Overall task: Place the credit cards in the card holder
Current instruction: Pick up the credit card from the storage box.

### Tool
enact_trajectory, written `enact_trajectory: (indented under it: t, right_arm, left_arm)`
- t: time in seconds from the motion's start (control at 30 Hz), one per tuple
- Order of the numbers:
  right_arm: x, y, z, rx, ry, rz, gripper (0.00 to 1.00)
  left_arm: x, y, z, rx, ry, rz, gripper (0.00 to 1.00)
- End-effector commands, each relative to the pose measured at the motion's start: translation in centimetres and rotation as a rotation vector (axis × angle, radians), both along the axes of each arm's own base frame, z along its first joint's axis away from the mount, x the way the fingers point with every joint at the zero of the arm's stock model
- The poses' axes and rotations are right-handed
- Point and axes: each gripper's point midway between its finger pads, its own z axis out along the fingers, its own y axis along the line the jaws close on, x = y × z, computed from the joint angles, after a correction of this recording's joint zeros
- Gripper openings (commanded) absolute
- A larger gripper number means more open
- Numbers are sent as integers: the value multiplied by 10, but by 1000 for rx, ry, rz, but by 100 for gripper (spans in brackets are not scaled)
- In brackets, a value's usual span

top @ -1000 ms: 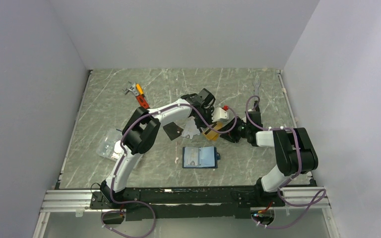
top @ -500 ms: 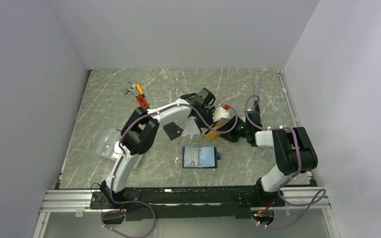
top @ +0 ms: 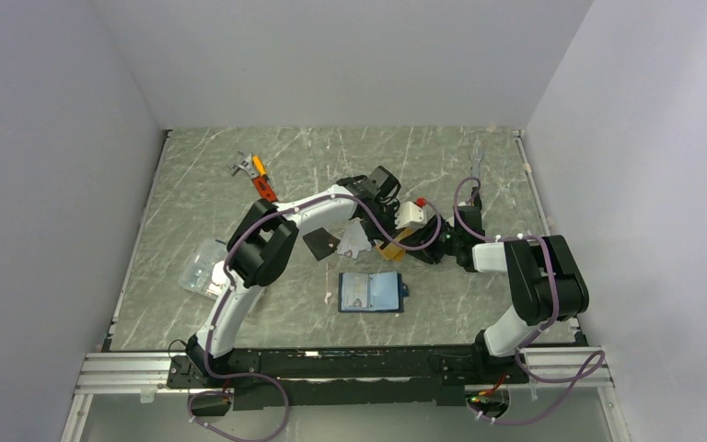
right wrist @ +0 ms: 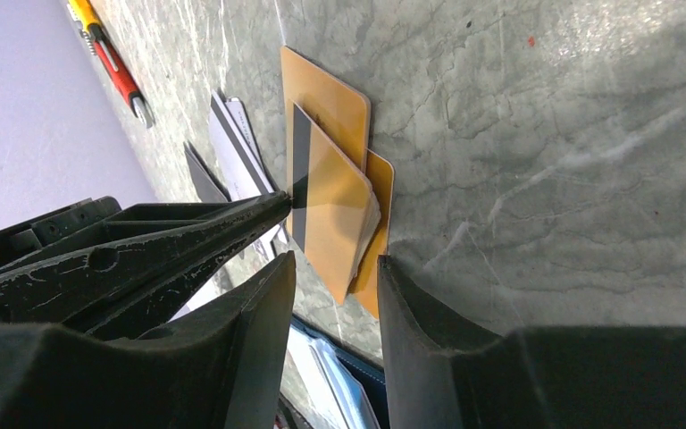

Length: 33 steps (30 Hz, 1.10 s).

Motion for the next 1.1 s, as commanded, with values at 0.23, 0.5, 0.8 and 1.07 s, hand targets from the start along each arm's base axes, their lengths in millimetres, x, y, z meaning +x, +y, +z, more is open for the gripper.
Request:
enact_trajectory:
  t: [0.23,0.5,0.8,1.07]
  right_arm:
    - [1,-8,-10,-51,20,-47,42]
    - [-1,-7,-13,-33,28,-54,41]
    - [-4,-8,-13,-37,28,-54,34]
    - [-2,-8,-9,-34,22,-59,33]
  left_arm:
    - [-27,-2,-16,14,63,-36,2]
    - [-46,-6,-23,22,93,-66,2]
    - [-49,-13,-15,2,99,-73,2]
    - [-69,-19,-8,-27,200,-120,2]
